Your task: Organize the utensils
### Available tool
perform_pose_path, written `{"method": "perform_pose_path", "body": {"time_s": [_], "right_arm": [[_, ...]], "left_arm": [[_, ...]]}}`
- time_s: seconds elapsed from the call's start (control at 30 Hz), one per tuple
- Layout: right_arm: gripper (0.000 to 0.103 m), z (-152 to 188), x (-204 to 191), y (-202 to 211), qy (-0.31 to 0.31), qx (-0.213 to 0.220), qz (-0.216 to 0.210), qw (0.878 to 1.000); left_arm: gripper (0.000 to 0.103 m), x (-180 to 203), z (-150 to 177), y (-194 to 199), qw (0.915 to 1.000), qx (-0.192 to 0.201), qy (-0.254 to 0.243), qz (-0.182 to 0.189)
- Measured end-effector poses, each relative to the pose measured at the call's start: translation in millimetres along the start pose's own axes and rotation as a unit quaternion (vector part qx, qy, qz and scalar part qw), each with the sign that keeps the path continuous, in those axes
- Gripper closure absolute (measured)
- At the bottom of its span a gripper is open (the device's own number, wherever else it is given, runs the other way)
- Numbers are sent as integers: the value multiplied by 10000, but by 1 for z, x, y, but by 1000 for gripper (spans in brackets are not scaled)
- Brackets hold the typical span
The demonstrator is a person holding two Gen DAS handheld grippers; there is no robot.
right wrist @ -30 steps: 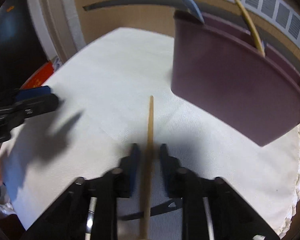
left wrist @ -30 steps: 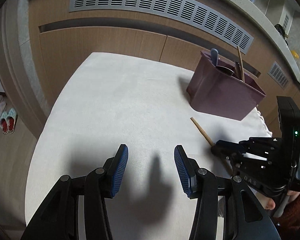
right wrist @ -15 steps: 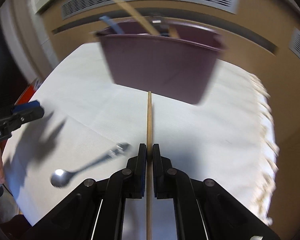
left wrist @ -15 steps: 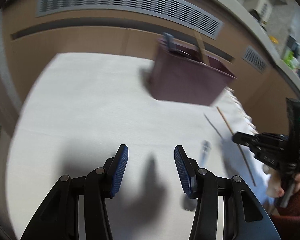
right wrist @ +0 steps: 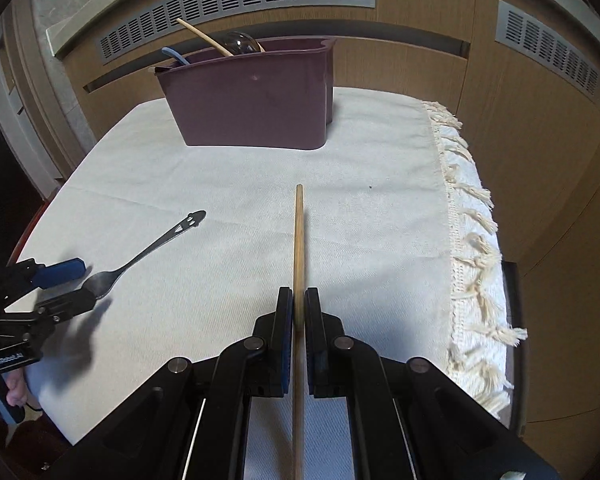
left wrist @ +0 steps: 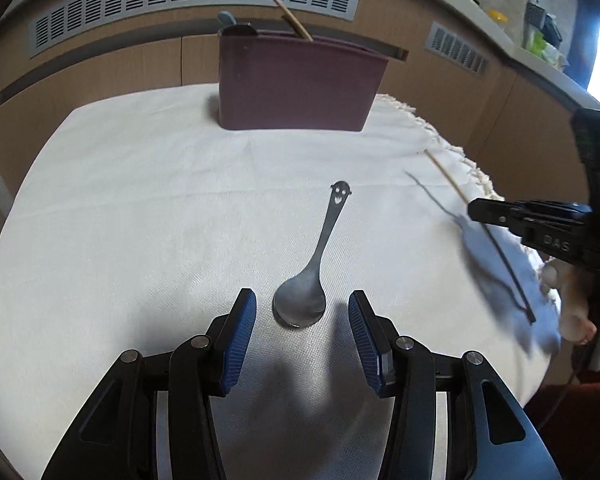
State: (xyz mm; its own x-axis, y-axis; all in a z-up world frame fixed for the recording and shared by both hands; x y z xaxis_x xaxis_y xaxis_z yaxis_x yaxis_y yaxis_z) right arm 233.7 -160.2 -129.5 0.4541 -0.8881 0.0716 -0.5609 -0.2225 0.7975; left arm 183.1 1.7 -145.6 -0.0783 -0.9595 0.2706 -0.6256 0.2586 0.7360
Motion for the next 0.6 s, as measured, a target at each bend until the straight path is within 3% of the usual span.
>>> {"method": "perform_pose_path", "body": {"time_s": [0.2,0.33,0.43,0.6], "right_arm": [[98,-3,-6,12,26,230,248,9994],[98,-3,-8,13,-183,259,274,9991],[98,0,-11,16,-211,318,295,9988],[98,4,-17,22,-177,399,320,9985]], "left_arm": [[54,5,-2,-10,9979,71,-351,-533],[56,5,-5,-13,9979,172,-301,-548],[73,3,-8,-13,9979,188,-202,-578],[73,6,-21,2,9980,339,-81,-527]]}}
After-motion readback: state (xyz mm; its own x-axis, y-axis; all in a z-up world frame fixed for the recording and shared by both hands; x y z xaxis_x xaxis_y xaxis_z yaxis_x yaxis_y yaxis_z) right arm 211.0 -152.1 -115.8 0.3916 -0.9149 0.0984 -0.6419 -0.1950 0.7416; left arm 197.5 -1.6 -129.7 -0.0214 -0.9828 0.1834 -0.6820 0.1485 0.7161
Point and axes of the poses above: each gripper's, at about its wrist camera, not at the fingertips, and y roughly against the way its jaws point, x to its right, z to its underside, the point moved 9 cm from there along -y, roughly the way its jaws point, and after that the axes turned 9 degrees about y, right-handed, at the moved point
